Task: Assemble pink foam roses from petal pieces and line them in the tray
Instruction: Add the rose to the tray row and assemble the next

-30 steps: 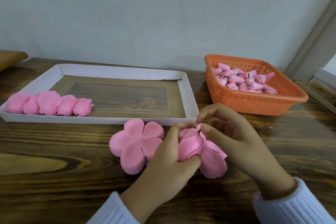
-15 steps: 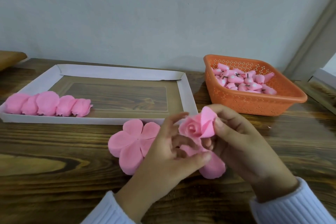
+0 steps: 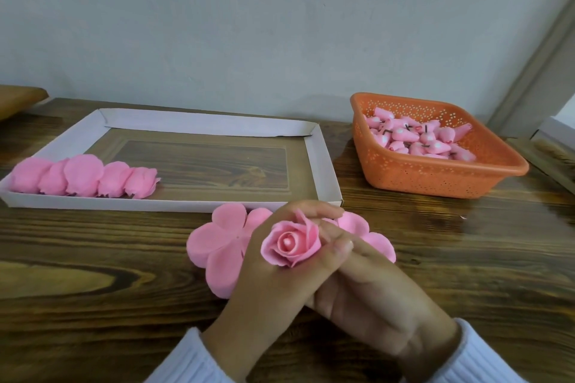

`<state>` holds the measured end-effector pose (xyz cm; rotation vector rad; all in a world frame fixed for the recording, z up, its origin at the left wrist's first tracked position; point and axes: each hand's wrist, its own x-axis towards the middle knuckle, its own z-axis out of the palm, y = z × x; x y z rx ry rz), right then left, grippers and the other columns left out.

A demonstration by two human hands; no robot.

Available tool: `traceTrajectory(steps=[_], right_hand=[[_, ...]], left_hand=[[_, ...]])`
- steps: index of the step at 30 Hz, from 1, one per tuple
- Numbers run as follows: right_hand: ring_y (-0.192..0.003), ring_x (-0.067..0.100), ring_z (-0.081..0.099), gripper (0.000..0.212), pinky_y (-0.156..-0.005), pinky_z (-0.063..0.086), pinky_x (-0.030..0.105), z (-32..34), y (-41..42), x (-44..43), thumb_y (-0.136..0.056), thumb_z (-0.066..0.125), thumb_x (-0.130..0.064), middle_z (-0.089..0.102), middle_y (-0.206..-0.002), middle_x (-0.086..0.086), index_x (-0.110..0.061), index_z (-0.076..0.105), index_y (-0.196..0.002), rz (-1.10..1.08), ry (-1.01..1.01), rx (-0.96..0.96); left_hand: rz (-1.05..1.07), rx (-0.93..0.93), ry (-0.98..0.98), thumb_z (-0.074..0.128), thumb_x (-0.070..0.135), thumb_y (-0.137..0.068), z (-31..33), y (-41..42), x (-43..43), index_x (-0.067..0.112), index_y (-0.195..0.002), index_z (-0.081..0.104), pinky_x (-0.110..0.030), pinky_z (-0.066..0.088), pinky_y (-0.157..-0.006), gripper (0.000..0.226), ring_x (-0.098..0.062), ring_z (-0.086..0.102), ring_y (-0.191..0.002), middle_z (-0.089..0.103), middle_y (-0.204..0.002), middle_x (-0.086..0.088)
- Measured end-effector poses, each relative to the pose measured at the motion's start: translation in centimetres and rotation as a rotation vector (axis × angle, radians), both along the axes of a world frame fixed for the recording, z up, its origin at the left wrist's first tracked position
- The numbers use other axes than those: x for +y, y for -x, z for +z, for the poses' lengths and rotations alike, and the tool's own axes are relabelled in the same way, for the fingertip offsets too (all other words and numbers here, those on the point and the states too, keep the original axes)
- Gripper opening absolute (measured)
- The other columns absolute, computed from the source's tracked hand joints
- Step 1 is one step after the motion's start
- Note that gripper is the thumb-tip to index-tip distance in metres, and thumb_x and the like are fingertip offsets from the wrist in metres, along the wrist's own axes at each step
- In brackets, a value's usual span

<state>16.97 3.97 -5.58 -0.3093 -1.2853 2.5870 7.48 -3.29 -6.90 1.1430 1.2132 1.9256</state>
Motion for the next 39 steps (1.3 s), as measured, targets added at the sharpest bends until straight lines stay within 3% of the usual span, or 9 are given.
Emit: traceTrajectory(steps=[5, 7, 10, 13, 17, 23, 31, 35, 39], right_hand=[[-0.105, 0.027, 0.063, 0.047, -0.095, 0.049, 0.043, 0.2, 0.0, 0.1, -0.087, 0.059, -0.024, 0.065, -0.117, 0.017, 0.001, 0.055, -0.127, -0.043, -0.036, -0.070], [-0.081, 0.019, 0.068, 0.034, -0.070, 0.057, 0.030, 0.7, -0.3, 0.5, -0.087, 0.062, -0.018, 0.071, -0.095, 0.012, -0.006, 0.063, -0.118, -0.107, -0.156, -0.137], [-0.061, 0.016, 0.062, 0.019, -0.044, 0.042, 0.018, 1.2, -0.8, 1.1, -0.091, 0.056, 0.000, 0.069, -0.079, 0.010, -0.008, 0.064, -0.107, -0.380, -0.439, -0.202], [-0.072, 0.014, 0.063, 0.017, -0.056, 0.048, 0.021, 1.4, -1.0, 1.3, -0.089, 0.058, 0.003, 0.070, -0.086, 0.006, -0.009, 0.066, -0.096, -0.590, -0.700, -0.111], [-0.086, 0.010, 0.065, 0.008, -0.073, 0.050, 0.019, 1.4, -1.2, 0.7, -0.080, 0.061, -0.010, 0.069, -0.089, 0.004, -0.009, 0.067, -0.086, -0.612, -0.884, 0.012], [-0.101, 0.026, 0.063, 0.012, -0.080, 0.051, 0.048, 1.4, -1.2, 0.5, -0.081, 0.059, -0.022, 0.067, -0.097, 0.000, -0.015, 0.068, -0.086, -0.571, -1.054, 0.070], [-0.119, 0.023, 0.054, 0.022, -0.096, 0.042, 0.026, 1.7, -1.7, 1.4, -0.078, 0.055, -0.009, 0.060, -0.116, 0.001, -0.017, 0.067, -0.094, -0.460, -1.250, 0.114], [-0.104, 0.014, 0.060, 0.037, -0.080, 0.050, 0.021, 1.5, -1.7, 1.6, -0.076, 0.055, 0.005, 0.063, -0.111, -0.003, -0.018, 0.061, -0.105, -0.490, -1.128, 0.095], [-0.095, 0.019, 0.063, 0.030, -0.074, 0.053, 0.020, 1.6, -1.8, 1.8, -0.075, 0.061, -0.010, 0.065, -0.108, 0.003, -0.014, 0.062, -0.105, -0.496, -0.871, 0.008]], left_hand=[[0.093, -0.061, 0.023, 0.078, 0.012, -0.072, 0.4, -0.1, -0.1, 0.039, -0.077, 0.068, -0.012, 0.048, -0.056, 0.029, 0.004, 0.062, -0.065, 0.067, -0.071, 0.016], [0.148, -0.086, 0.040, 0.074, 0.007, -0.079, 0.6, 0.1, -0.2, 0.034, -0.073, 0.067, -0.014, 0.047, -0.052, 0.029, 0.003, 0.061, -0.059, 0.065, -0.065, 0.014], [0.236, -0.025, 0.038, 0.076, 0.018, -0.078, 1.0, 0.2, -0.2, 0.029, -0.069, 0.064, -0.014, 0.045, -0.051, 0.018, 0.000, 0.058, -0.055, 0.063, -0.061, 0.012], [0.304, 0.067, 0.041, 0.072, 0.022, -0.068, 0.9, 0.1, 0.0, 0.020, -0.068, 0.059, -0.018, 0.047, -0.056, 0.013, -0.005, 0.057, -0.058, 0.060, -0.061, 0.005], [0.212, 0.081, 0.055, 0.079, 0.029, -0.061, 0.7, -0.1, 0.3, 0.019, -0.070, 0.057, -0.023, 0.049, -0.056, 0.026, -0.010, 0.058, -0.061, 0.060, -0.064, 0.001], [0.097, 0.075, 0.123, 0.076, 0.014, -0.063, 0.2, -0.2, 0.4, 0.031, -0.084, 0.063, -0.014, 0.051, -0.055, 0.030, -0.005, 0.068, -0.073, 0.069, -0.077, 0.010], [-0.032, 0.111, 0.233, 0.075, 0.012, -0.064, -0.2, 0.2, 0.5, 0.023, -0.106, 0.062, -0.034, 0.057, -0.073, 0.045, -0.018, 0.068, -0.090, 0.069, -0.095, 0.000], [-0.174, 0.001, 0.278, 0.075, 0.013, -0.069, 0.0, 0.1, 0.2, 0.023, -0.106, 0.065, -0.038, 0.057, -0.080, 0.040, -0.020, 0.069, -0.094, 0.071, -0.099, -0.003], [-0.153, 0.025, 0.249, 0.072, 0.017, -0.069, 0.5, 0.0, -0.1, 0.034, -0.083, 0.068, -0.019, 0.049, -0.060, 0.022, -0.004, 0.061, -0.063, 0.066, -0.067, 0.008]])
